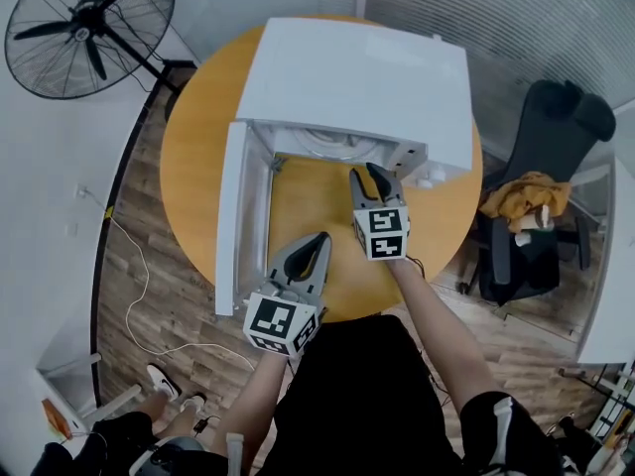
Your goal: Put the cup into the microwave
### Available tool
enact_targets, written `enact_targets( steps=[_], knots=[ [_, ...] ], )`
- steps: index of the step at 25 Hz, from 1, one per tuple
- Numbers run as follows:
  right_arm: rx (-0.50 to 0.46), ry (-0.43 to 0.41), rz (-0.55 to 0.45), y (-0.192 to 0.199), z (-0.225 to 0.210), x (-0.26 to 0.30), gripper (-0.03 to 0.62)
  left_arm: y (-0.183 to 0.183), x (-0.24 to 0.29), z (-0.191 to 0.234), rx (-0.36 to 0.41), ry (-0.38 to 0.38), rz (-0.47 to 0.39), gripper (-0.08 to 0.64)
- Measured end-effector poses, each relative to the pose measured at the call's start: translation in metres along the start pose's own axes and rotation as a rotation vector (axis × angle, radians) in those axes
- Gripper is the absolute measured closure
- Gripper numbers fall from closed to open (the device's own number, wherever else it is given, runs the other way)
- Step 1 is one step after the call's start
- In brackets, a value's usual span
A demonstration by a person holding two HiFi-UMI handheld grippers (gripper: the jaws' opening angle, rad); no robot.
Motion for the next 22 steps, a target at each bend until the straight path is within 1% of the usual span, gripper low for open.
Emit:
enact_targets(
  steps=[6,13,17,22],
  knots=[
    [-0.028,-0.032,0.011,0.01,0.005,-0.048,0.516,-0.001,-0.016,-0.031,0.014,-0.007,-0.009,0.565],
    [-0.01,-0.073,0.001,0.018,0.01,-0.111,0.55,-0.002,-0.046,-0.071,0.029,-0.039,-0.048,0.565],
    [-0.004,-0.082,-0.024,0.024,0.014,-0.151,0.565,0.003,-0.066,-0.093,0.023,-0.07,-0.075,0.565],
    [-0.017,-0.098,-0.041,0.029,0.018,-0.199,0.577,0.01,-0.082,-0.123,0.031,-0.069,-0.073,0.565]
  ],
)
Point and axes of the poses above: the fingertips, and each gripper's own axes: x forward along the fingers, z to its left, y out of its underside, the point moved 10 cm from there along -x, backward along the fingers, and after that the axes turned 4 degrees about x, right-handed, at the moved point
